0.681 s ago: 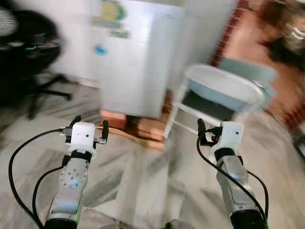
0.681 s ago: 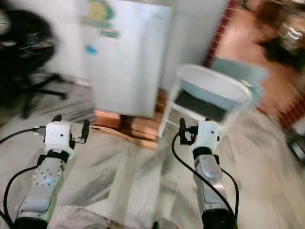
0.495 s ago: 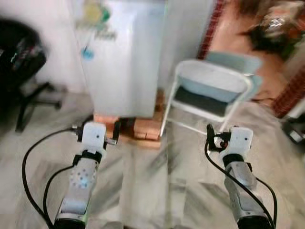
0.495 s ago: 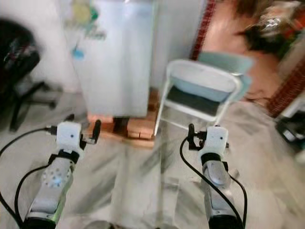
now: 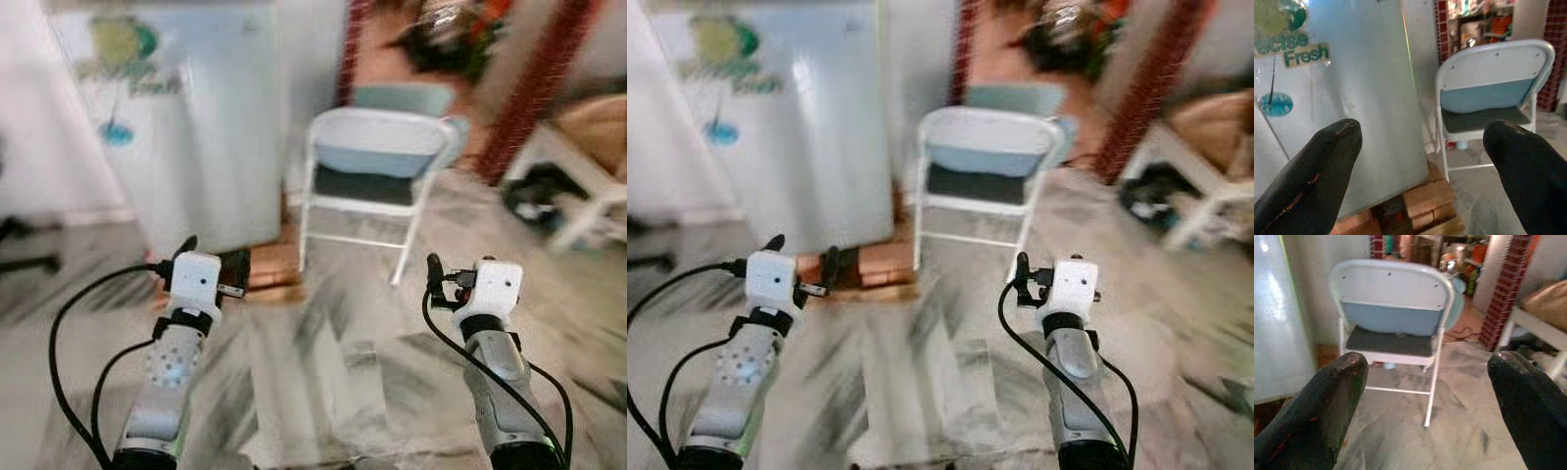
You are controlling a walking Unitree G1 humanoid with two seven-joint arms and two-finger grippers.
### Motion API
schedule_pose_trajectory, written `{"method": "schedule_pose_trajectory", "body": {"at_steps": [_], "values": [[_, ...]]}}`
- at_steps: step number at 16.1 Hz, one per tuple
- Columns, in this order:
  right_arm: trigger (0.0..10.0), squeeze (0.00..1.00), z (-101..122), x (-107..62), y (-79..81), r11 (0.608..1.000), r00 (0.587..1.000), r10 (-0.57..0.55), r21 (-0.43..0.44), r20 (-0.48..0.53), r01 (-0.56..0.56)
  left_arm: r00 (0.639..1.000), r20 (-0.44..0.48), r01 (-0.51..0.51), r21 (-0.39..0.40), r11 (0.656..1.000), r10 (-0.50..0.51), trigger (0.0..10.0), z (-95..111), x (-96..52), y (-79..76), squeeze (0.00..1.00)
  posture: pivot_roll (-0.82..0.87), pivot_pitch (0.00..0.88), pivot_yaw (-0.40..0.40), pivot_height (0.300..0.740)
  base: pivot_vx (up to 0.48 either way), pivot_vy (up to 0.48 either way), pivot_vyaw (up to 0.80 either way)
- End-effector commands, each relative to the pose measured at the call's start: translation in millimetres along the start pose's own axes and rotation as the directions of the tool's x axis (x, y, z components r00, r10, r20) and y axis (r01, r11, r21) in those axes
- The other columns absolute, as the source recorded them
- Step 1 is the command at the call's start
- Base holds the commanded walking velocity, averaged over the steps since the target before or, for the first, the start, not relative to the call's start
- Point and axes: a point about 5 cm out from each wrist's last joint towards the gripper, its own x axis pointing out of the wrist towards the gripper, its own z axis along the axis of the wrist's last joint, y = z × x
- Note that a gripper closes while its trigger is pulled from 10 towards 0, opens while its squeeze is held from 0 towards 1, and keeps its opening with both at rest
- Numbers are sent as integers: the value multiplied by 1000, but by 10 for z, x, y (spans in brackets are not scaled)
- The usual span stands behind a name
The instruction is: Restocking fridge
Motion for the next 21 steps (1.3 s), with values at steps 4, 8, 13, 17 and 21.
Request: {"method": "schedule_pose_trajectory", "body": {"at_steps": [4,8,13,17,21], "values": [[10000,0,33,-11,20,1000,1000,-2,9,20,2,998,-50,-41,-33,999,40,10000,-105,-84,90,0,81,22,-36,740,0,458,-580],[10000,0,-21,-74,-13,1000,1000,-2,-28,9,3,983,-56,-178,-57,982,175,10000,-149,-186,277,0,88,26,-41,740,0,464,0],[10000,0,29,-33,106,1000,1000,13,-6,27,-13,988,-41,-154,-80,985,151,10000,-98,-105,295,0,95,19,-30,740,147,434,-160],[10000,0,60,-4,128,1000,999,2,-6,44,-2,994,-57,-93,-83,992,89,10000,-122,-43,156,0,86,18,-4,740,250,411,-800],[10000,0,33,-117,18,999,999,-31,-25,42,32,995,-91,-48,-97,994,39,10000,-189,-146,95,0,74,31,0,740,63,427,-123]]}}
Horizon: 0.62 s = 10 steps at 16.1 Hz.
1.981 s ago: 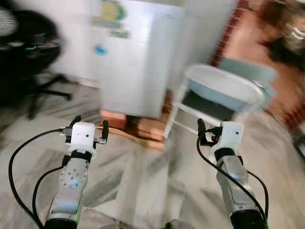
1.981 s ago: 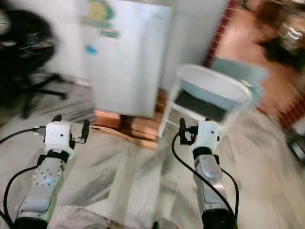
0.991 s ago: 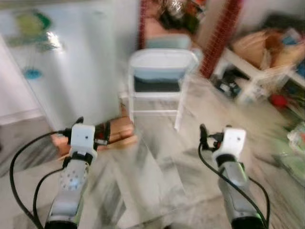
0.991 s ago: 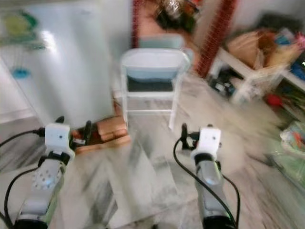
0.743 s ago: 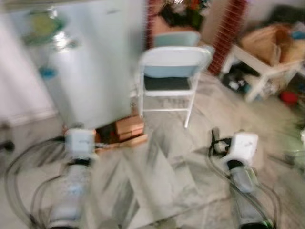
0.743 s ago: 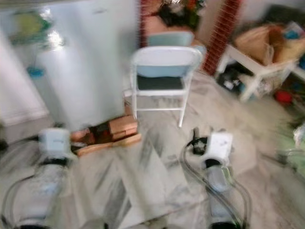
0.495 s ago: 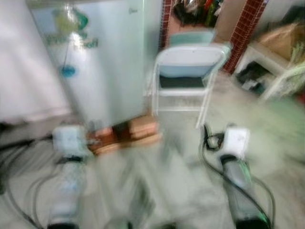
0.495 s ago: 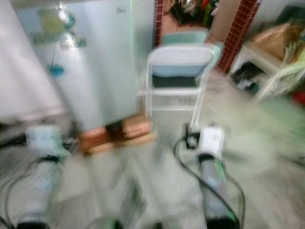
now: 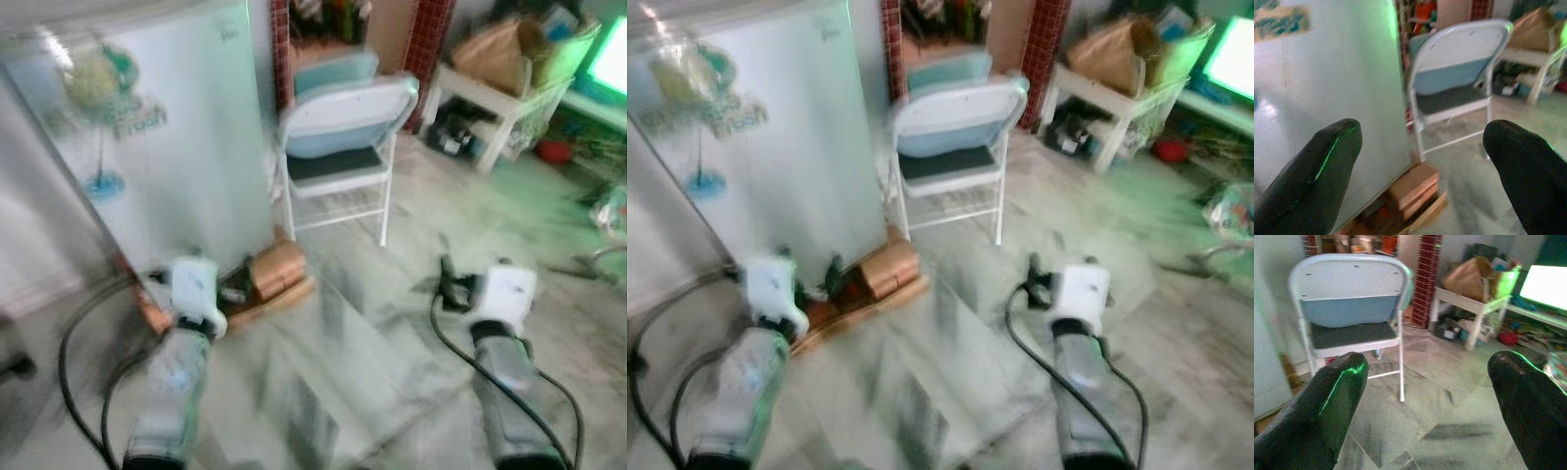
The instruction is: Restocking fridge
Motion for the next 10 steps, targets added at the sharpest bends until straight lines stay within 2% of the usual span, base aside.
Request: {"method": "schedule_pose_trajectory", "body": {"at_steps": [1,3,4,9,10], "values": [[10000,0,39,-10,83,1000,999,31,3,15,-31,999,-11,-38,25,999,39,10000,-13,-64,155,0,75,32,-3,740,0,439,0],[10000,0,-50,-124,0,999,999,36,-10,-22,-36,996,-44,-74,45,996,76,10000,-127,-260,205,0,84,36,-21,740,0,448,0],[10000,0,-55,-122,3,999,999,37,-13,-25,-38,994,-61,-83,49,995,86,10000,-163,-292,230,0,84,36,-21,740,0,454,0],[10000,0,1,-47,96,998,998,62,-11,-10,-62,994,-56,-93,57,994,96,10000,-151,-342,232,0,108,27,-31,740,0,455,0],[10000,0,1,-59,89,998,998,64,-12,-9,-64,994,-59,-94,49,994,96,10000,-151,-351,237,0,109,28,-32,740,0,0,0]]}}
